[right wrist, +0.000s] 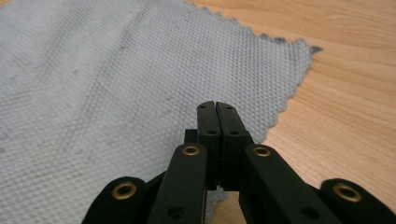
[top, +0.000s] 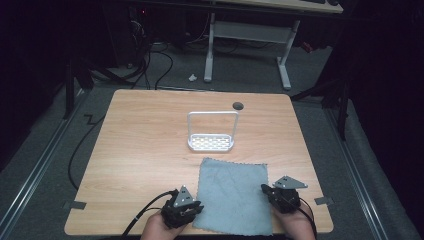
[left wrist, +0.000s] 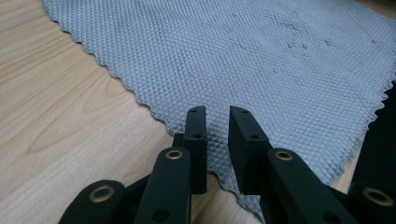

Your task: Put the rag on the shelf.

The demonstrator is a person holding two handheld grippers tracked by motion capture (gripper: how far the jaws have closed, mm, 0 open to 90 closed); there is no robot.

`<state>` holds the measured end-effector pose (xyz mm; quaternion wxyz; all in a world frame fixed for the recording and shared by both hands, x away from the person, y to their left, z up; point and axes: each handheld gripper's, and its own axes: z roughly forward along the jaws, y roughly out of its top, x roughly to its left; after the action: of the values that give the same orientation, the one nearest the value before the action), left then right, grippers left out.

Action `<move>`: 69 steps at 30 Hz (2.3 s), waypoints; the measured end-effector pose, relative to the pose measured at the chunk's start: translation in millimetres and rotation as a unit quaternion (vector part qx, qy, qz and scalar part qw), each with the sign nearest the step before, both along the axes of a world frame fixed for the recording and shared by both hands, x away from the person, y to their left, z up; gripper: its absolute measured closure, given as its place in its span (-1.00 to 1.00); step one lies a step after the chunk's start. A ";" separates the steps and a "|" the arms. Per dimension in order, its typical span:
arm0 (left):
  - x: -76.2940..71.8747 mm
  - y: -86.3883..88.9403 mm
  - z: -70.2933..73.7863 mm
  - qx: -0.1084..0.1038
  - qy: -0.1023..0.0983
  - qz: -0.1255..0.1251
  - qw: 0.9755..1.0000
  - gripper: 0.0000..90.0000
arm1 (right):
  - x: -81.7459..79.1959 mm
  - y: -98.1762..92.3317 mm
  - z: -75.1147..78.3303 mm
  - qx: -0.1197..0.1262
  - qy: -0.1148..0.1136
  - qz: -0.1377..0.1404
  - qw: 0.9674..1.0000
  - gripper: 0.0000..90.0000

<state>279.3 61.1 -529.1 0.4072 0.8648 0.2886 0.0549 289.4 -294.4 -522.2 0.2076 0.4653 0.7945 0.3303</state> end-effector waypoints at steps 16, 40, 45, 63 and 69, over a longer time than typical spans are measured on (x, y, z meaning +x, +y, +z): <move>-22.0 56.7 7.3 0.001 0.010 0.075 0.997 0.65 | 38.9 64.4 -3.1 -0.011 0.003 0.100 0.995 1.00; 3.7 49.8 9.1 -0.008 0.013 0.061 0.998 0.49 | -14.7 55.3 1.0 -0.021 0.001 0.122 0.992 0.99; 41.7 53.3 11.8 -0.016 -0.009 0.122 0.992 0.32 | -19.6 47.8 4.3 -0.012 -0.014 0.105 0.994 0.96; 73.3 39.8 -5.3 -0.002 -0.026 0.154 0.988 0.78 | 4.7 40.6 7.2 0.045 -0.016 0.025 0.999 0.47; 73.7 40.5 -5.5 -0.006 -0.020 0.146 0.989 0.94 | 43.7 48.0 9.1 0.049 0.008 -0.008 0.999 0.42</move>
<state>353.0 101.6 -534.6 0.4058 0.8094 0.4042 0.1295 333.1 -246.4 -513.1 0.1806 0.4839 0.7753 0.3636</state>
